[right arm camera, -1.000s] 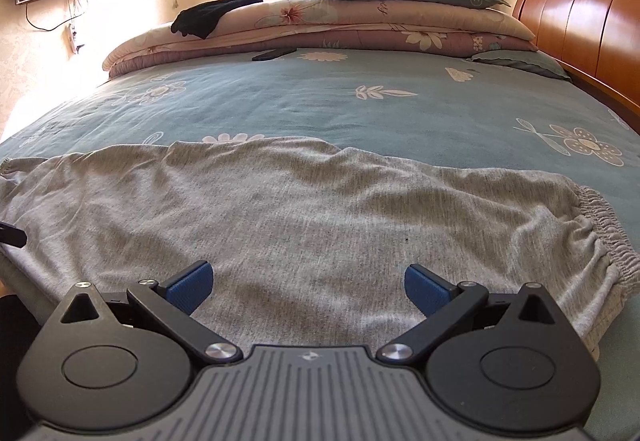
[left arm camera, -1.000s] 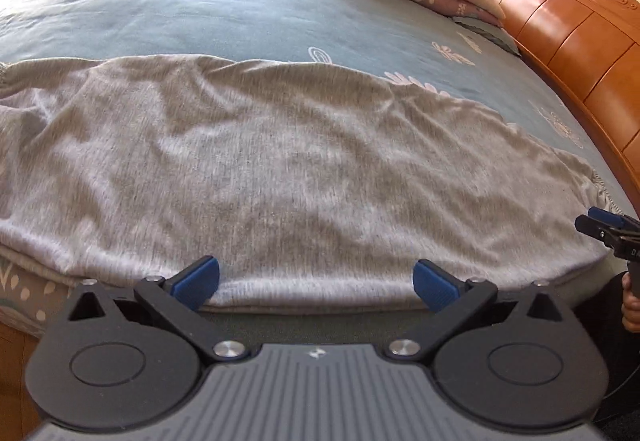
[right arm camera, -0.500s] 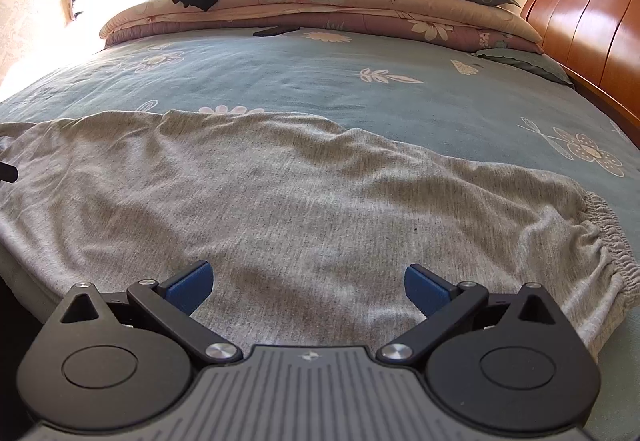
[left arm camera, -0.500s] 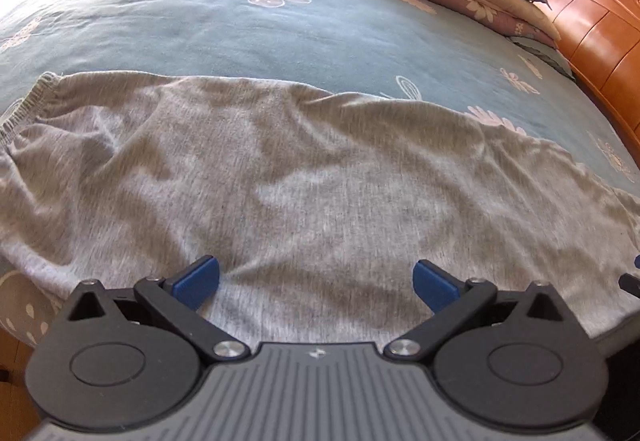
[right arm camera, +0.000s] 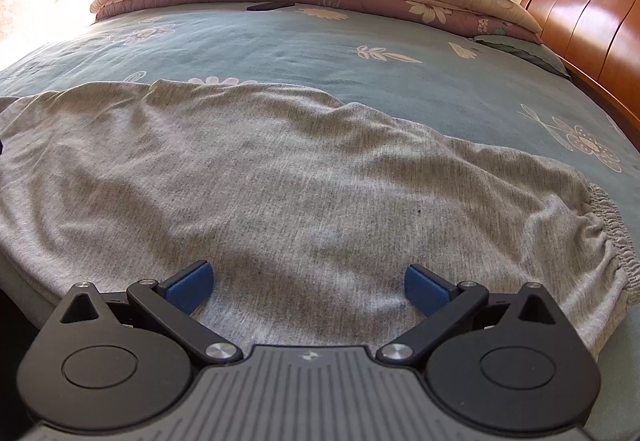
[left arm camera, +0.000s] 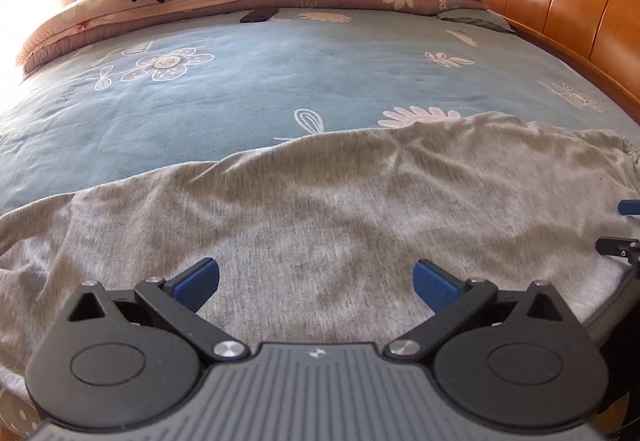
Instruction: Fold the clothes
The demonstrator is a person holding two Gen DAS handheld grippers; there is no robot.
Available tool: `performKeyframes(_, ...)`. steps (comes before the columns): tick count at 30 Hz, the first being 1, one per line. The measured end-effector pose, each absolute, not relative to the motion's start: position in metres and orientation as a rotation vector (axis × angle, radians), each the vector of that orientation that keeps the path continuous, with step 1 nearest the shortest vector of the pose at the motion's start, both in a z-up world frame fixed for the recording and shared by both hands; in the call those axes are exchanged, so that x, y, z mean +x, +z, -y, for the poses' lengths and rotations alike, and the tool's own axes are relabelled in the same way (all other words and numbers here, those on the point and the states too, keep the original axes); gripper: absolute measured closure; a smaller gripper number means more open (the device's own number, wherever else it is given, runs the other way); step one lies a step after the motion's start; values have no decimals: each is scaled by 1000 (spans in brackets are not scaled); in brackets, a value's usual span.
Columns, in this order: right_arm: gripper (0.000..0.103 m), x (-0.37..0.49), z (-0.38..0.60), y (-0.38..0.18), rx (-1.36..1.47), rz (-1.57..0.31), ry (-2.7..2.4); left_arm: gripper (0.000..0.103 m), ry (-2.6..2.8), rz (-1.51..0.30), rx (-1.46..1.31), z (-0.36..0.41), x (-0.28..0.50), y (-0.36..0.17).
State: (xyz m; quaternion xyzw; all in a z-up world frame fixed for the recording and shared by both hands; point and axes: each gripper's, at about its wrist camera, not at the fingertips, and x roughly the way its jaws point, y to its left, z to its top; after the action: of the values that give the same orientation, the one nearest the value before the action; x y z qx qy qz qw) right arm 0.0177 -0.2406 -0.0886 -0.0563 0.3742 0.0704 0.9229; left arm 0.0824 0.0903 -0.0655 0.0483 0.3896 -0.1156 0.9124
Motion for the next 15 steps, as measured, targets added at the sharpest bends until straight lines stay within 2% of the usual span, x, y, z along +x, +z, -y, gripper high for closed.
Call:
performKeyframes(4, 0, 17, 241, -89, -114, -768, 145, 1, -179, -858, 74, -105, 70, -88)
performKeyframes(8, 0, 18, 241, -89, -115, -769, 146, 0, -172, -852, 102, -117, 33, -88)
performKeyframes(12, 0, 19, 243, -88, -114, -769, 149, 1, -201, -884, 33, -128, 48, -65)
performKeyframes(15, 0, 19, 243, -88, -114, -769, 148, 1, -257, -809, -31, -124, 85, -38)
